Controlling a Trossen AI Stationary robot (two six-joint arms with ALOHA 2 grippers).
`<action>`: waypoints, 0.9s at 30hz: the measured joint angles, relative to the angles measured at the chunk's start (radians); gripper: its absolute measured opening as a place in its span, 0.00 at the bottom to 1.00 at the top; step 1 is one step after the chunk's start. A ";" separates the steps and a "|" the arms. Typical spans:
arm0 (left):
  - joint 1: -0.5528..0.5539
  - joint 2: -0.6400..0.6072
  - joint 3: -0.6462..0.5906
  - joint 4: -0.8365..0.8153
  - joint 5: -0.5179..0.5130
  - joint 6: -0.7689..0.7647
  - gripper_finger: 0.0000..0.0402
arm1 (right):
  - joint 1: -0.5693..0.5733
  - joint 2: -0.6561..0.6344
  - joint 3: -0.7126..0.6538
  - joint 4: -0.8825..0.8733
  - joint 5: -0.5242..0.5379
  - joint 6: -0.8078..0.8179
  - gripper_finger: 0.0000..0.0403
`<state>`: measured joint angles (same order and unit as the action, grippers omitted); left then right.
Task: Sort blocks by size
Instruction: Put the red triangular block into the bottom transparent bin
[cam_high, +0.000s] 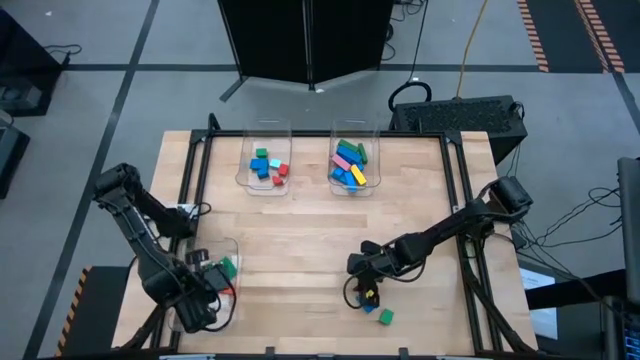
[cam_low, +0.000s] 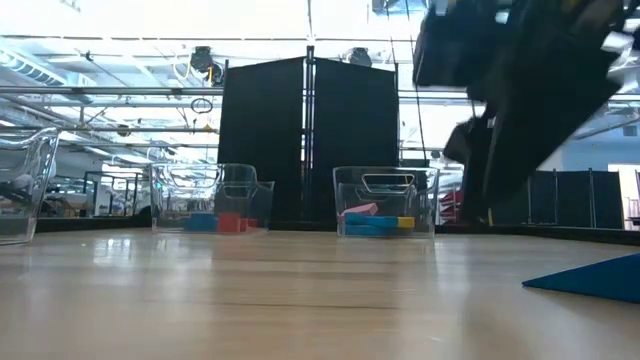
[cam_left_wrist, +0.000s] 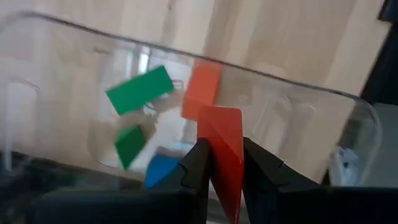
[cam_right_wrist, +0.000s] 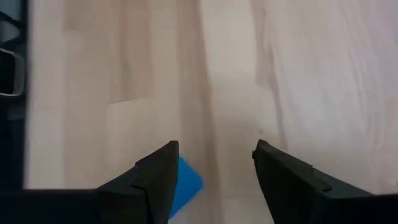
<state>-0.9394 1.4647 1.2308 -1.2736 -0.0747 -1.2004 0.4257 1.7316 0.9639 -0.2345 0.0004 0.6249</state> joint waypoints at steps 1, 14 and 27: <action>0.000 0.002 0.000 0.006 0.016 -0.008 0.16 | 0.008 -0.008 0.013 -0.016 0.002 -0.001 0.50; 0.023 0.023 -0.188 0.064 0.180 -0.076 0.16 | 0.088 0.000 0.105 -0.150 0.087 0.043 0.50; 0.052 0.024 -0.335 0.253 0.158 -0.049 0.18 | 0.149 0.005 0.183 -0.294 0.109 -0.015 0.55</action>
<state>-0.8875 1.4891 0.8955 -1.0204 0.0835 -1.2498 0.5744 1.7363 1.1469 -0.5287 0.1095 0.6095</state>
